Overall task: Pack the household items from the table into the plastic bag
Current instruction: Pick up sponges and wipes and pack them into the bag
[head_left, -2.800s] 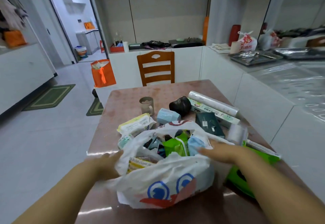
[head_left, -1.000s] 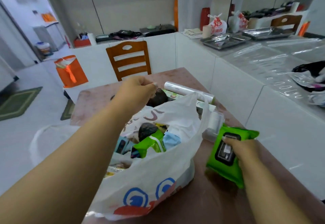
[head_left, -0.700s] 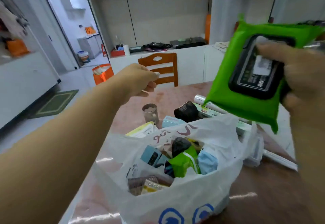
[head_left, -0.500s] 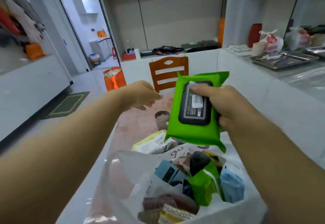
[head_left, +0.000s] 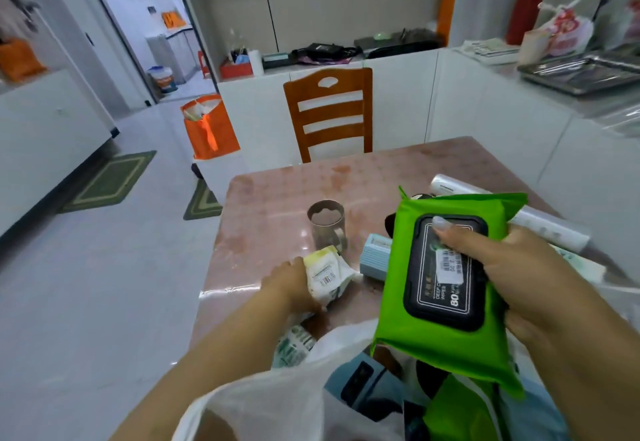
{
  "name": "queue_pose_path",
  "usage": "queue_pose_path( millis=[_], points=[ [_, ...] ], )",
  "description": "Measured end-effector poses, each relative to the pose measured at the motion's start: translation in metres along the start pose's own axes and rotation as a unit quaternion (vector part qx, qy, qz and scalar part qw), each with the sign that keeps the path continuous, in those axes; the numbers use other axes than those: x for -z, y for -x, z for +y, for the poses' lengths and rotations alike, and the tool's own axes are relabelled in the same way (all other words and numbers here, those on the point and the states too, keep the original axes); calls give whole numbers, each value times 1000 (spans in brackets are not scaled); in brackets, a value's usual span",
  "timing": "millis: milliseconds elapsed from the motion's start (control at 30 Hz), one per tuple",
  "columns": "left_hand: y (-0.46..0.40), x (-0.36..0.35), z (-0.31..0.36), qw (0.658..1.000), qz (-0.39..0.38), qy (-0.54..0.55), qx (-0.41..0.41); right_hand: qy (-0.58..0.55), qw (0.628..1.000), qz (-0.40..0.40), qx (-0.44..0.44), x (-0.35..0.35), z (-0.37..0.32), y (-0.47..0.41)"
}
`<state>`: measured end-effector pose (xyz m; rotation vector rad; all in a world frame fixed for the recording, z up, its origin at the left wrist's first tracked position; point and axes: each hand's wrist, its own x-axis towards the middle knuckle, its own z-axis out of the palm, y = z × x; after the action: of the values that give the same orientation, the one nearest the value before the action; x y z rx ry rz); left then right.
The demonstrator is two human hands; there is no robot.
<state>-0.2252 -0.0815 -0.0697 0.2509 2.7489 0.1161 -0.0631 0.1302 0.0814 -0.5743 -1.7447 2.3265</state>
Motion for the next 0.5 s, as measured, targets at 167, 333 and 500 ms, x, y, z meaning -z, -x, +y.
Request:
queue_pose_path(
  millis=[167,333,500],
  points=[
    [1,7,-6,997,53,47,-5,-21,1000,-1,8,2,2,2],
    [38,70,-13,961,70,266,-25,-85,995,-45,-1,3,-13,12],
    [120,159,19,749,-53,651,-111,-255,955,-138,-53,-6,-36,27]
  ],
)
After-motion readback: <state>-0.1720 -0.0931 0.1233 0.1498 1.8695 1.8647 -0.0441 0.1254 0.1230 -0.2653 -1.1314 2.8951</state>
